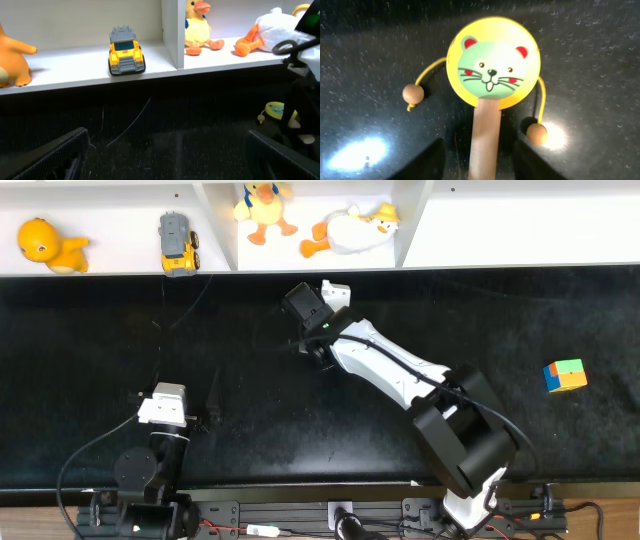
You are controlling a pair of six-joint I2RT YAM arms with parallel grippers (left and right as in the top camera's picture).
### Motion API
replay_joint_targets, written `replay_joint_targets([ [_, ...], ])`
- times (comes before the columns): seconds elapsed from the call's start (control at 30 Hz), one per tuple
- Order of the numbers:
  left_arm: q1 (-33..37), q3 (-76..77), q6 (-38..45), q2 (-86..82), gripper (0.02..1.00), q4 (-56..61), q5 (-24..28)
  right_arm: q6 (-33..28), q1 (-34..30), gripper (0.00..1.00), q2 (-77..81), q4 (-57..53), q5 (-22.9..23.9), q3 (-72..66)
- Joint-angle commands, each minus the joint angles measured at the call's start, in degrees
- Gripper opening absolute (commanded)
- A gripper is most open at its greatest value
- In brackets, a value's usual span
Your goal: Store Toys
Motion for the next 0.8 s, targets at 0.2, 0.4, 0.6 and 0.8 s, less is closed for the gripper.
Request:
replay_joint_targets([
  [0.2, -0.3, -0.1, 1.1, -0.6, 0.996, -0.3, -0.5, 0.1, 0.0, 0.272, 1.3, -0.5, -1.2, 1.3],
  [0.4, -0.3, -0.1, 1.1, -0.6, 0.998, -0.3, -0.5, 0.1, 0.0, 0.150, 0.1, -3.3, -2.2, 1.3],
  [0.6, -0.3, -0.1, 1.1, -0.6, 0.998, -0.3, -0.5, -0.3, -0.2, 0.152, -6.5, -7.8, 0.8, -1.0],
  [0.8, -0.3, -0.1, 1.1, -0.6, 0.998, -0.3, -0.5, -1.7, -4.1, 0.134, -18.4, -8.0, 0.3, -11.6],
])
